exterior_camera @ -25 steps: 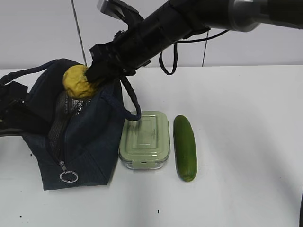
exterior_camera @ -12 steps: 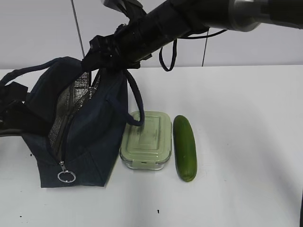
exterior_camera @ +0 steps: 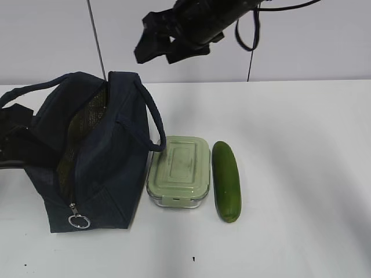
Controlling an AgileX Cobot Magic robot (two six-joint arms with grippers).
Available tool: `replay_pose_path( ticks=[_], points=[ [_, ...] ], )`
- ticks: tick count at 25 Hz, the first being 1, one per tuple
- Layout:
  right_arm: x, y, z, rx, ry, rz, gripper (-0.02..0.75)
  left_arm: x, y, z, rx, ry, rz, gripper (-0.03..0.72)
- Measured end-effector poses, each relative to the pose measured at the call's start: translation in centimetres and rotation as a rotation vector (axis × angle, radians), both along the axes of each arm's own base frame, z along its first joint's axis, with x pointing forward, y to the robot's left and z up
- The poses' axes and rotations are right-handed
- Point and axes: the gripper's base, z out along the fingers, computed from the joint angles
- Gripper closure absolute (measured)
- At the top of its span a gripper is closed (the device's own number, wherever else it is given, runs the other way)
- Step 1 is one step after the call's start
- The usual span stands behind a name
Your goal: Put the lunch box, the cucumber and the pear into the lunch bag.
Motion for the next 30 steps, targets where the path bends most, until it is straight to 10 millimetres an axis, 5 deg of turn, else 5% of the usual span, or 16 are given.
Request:
replay_pose_path(
  ticks=[9,20,30],
  points=[
    [-1.0,-4.8,-1.5,-0.381,0.266,-0.212,0.174,0.0,0.0,0.0,0.003,0.001,-0.003,0.704],
    [0.3,-4.5,-9.5,-0.472,0.475,-0.232,0.174,0.0,0.0,0.0,0.003,0.001,-0.004,0.704],
    [-1.3,-5.0,-12.6,-0.518,0.588,-0.226,0.174,0.0,0.0,0.0,0.004,0.001,-0.004,0.704]
  ],
)
